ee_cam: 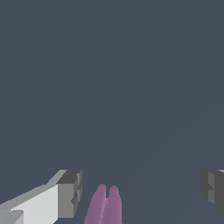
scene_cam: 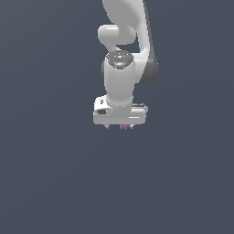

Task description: Pick up the object and move it to a goal position.

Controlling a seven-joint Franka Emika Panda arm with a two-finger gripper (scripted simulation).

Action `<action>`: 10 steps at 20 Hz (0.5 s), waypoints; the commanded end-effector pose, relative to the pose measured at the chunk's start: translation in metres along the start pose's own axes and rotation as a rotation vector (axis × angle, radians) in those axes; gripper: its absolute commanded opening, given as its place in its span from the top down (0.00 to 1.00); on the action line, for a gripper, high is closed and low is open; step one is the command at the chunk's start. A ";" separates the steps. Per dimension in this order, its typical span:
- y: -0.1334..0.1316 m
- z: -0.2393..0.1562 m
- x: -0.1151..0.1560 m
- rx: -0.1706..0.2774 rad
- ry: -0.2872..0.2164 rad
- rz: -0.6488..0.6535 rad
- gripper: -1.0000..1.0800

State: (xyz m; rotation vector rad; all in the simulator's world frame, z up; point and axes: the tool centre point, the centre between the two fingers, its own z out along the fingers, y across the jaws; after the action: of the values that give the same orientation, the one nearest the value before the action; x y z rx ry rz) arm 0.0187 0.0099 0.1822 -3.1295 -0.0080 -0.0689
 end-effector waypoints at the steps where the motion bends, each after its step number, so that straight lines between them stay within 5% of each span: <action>1: 0.000 0.000 0.000 0.000 0.000 0.000 0.04; 10: 0.009 0.002 -0.001 0.021 -0.004 0.014 0.04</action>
State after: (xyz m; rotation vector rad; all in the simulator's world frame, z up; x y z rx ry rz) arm 0.0176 0.0022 0.1805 -3.1128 0.0093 -0.0632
